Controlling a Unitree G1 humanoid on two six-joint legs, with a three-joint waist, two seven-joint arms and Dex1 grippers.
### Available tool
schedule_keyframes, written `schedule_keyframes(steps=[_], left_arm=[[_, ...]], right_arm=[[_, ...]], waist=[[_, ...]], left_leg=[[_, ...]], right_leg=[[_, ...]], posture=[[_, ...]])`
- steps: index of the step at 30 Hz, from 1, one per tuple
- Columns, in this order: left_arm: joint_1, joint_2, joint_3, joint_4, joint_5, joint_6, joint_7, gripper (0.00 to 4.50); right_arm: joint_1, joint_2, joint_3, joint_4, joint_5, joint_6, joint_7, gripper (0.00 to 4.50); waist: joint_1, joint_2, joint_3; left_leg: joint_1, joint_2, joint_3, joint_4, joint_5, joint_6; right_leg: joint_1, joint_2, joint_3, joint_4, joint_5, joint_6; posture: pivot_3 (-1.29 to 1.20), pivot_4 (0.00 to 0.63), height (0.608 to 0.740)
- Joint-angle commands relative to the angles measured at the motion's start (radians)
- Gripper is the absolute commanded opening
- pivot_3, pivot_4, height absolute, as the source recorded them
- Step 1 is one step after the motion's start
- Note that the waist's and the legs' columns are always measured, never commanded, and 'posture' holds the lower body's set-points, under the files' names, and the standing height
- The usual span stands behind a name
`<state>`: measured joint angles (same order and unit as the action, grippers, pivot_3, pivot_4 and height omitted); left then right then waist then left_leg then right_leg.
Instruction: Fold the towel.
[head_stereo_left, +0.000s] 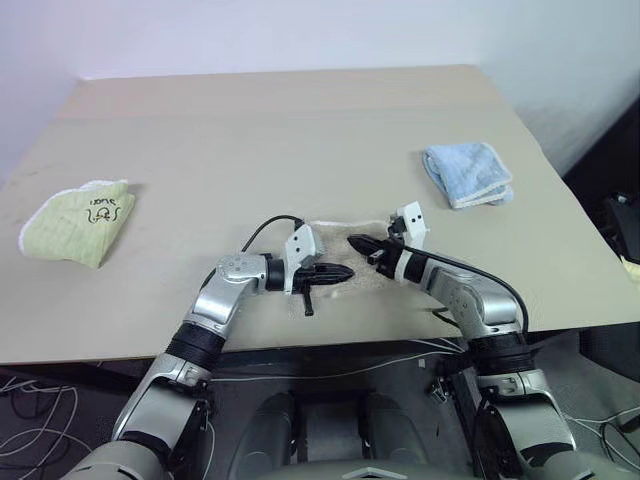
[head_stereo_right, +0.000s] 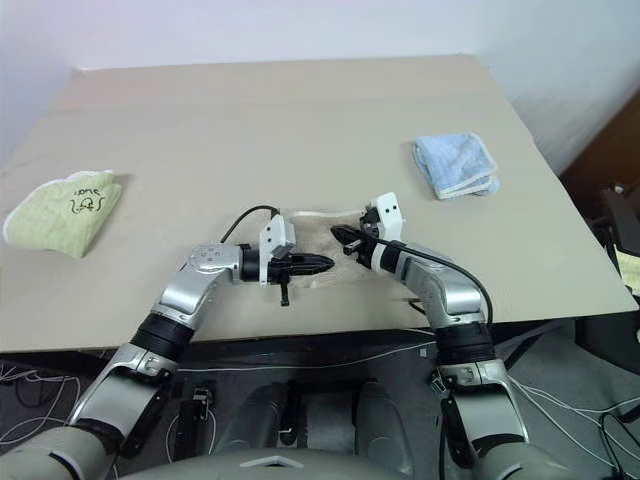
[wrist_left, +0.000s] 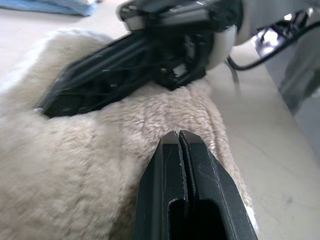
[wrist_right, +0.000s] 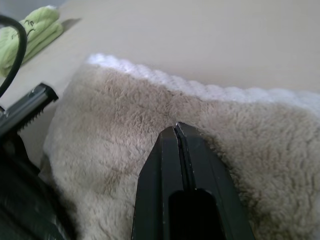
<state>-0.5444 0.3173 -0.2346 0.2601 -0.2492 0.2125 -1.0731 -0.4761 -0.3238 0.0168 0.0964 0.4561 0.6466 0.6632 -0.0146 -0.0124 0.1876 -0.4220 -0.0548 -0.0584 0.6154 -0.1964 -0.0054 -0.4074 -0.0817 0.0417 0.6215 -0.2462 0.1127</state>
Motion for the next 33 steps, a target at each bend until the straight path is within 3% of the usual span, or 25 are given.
schedule_keyframes(steps=[1,5,8,15,20,28,33], left_arm=[[-0.054,0.015,0.092,-0.141,-0.067,0.115,0.068,0.02],[-0.081,0.022,0.182,-0.241,-0.154,0.252,0.139,0.0],[-0.09,0.045,0.239,-0.265,-0.191,0.318,0.18,0.58],[-0.046,0.082,0.31,-0.29,-0.232,0.351,0.23,2.96],[-0.006,0.125,0.328,-0.288,-0.216,0.298,0.225,4.48],[0.106,0.198,0.339,-0.296,-0.249,0.279,0.145,4.48],[0.19,0.205,0.328,-0.303,-0.226,0.246,0.159,4.48]], right_arm=[[-0.019,-0.04,-0.042,-0.12,0.051,0.025,0.039,0.17],[-0.021,-0.092,-0.048,-0.188,0.071,0.055,0.063,1.18],[-0.037,-0.132,-0.044,-0.208,0.064,0.069,0.069,2.19],[-0.059,-0.194,-0.083,-0.234,0.134,0.146,0.1,4.5],[-0.063,-0.251,-0.113,-0.221,0.183,0.215,0.135,4.5],[-0.092,-0.378,-0.135,-0.119,0.266,0.464,0.195,4.5],[-0.182,-0.414,-0.093,0.085,0.256,0.604,0.236,4.5]], waist=[[0.001,0.0,0.0],[0.001,0.0,0.0],[-0.002,0.0,0.0],[0.001,0.0,0.0],[0.003,0.0,0.0],[0.001,0.0,0.0],[0.001,0.0,0.0]], left_leg=[[-0.001,0.0,0.0,0.0,0.0,0.0],[-0.003,0.0,-0.001,0.0,0.0,0.0],[-0.003,0.0,0.0,0.0,0.0,0.0],[-0.002,0.0,0.0,0.0,0.0,0.0],[-0.003,0.0,0.0,0.0,0.0,0.0],[-0.004,0.0,0.0,-0.001,0.0,0.0],[-0.004,0.0,0.0,-0.001,0.0,0.0]], right_leg=[[-0.001,0.0,0.0,0.0,0.0,0.0],[-0.002,0.0,-0.001,0.0,0.0,0.001],[-0.002,0.0,0.0,0.0,0.0,0.001],[-0.002,0.0,0.0,0.001,0.0,0.001],[-0.002,0.0,0.0,0.0,0.0,0.001],[-0.002,-0.002,0.0,-0.002,0.0,0.0],[-0.003,-0.004,0.0,-0.003,-0.002,-0.004]], posture=[[0.0,0.15,0.74],[0.0,0.15,0.74],[0.0,0.15,0.74],[0.0,0.15,0.74],[0.0,0.15,0.74],[0.0,0.15,0.74],[0.0,0.15,0.74]])
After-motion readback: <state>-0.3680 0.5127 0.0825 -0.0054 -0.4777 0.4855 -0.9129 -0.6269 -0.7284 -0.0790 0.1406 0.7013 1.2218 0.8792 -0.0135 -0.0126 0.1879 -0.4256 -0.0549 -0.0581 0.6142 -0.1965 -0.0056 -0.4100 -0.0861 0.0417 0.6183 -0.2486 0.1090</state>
